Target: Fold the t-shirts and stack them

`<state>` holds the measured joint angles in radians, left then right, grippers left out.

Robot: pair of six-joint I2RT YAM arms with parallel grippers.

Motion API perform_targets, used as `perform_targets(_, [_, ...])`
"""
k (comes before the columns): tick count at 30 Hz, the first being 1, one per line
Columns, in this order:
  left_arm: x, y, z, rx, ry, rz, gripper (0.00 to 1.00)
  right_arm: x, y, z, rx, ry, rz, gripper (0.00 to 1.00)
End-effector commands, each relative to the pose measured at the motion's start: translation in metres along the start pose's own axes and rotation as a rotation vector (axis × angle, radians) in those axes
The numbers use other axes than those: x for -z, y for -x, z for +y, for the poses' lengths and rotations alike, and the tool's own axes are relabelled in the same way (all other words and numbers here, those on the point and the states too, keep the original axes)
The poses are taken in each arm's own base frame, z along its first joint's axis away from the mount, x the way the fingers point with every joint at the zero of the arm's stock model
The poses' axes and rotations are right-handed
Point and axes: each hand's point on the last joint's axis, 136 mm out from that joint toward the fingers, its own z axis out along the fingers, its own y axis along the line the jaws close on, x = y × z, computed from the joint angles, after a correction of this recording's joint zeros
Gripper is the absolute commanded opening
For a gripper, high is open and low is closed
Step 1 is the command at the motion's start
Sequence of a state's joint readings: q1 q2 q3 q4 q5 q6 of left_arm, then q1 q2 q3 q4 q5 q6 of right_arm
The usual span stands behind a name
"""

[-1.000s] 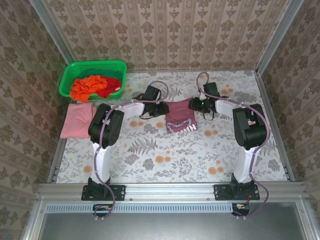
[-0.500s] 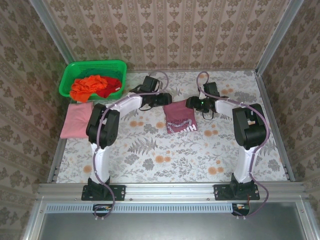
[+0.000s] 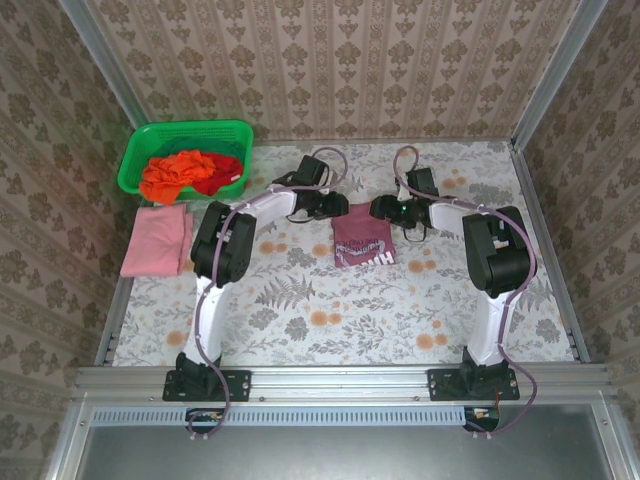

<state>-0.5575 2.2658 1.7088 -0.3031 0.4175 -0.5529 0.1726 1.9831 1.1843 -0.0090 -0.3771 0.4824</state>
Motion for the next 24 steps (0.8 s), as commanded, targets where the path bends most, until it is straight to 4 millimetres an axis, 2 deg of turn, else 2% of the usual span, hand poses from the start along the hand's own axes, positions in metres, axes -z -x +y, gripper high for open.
perform_targets(1, [-0.005,-0.011,-0.015,0.027,-0.089,0.043,0.16,0.009,-0.015,0.005,-0.053,0.051,0.011,0.66])
perform_targets(3, [-0.001,-0.009,-0.016,0.031,-0.095,0.037,0.07,0.020,-0.021,0.004,-0.057,0.048,-0.012,0.66])
perform_targets(5, [0.002,-0.008,-0.015,0.036,-0.093,0.031,0.09,0.030,-0.026,0.001,-0.055,0.028,-0.029,0.67])
perform_targets(6, [0.004,-0.007,-0.013,0.040,-0.090,0.028,0.15,0.036,-0.029,0.000,-0.049,0.017,-0.036,0.69])
perform_targets(9, [0.011,-0.003,-0.007,0.046,-0.068,0.008,0.48,0.043,-0.040,-0.007,-0.028,-0.016,-0.016,0.75])
perform_targets(11, [0.019,-0.002,-0.005,0.042,-0.053,-0.005,0.60,0.042,-0.048,-0.008,-0.032,-0.010,0.010,0.75])
perform_targets(17, [0.068,-0.003,0.001,0.005,0.007,-0.079,0.96,0.031,-0.059,0.005,-0.080,0.059,0.029,0.61])
perform_targets(18, [0.078,-0.005,0.004,-0.001,0.022,-0.094,1.00,0.029,-0.061,0.007,-0.080,0.057,0.033,0.58])
perform_targets(20, [0.095,-0.012,0.012,-0.002,0.043,-0.115,1.00,0.025,-0.064,0.013,-0.081,0.063,0.039,0.54])
perform_targets(24, [0.123,-0.034,0.044,0.063,0.045,-0.143,1.00,0.013,-0.071,0.031,-0.070,0.094,0.059,0.52])
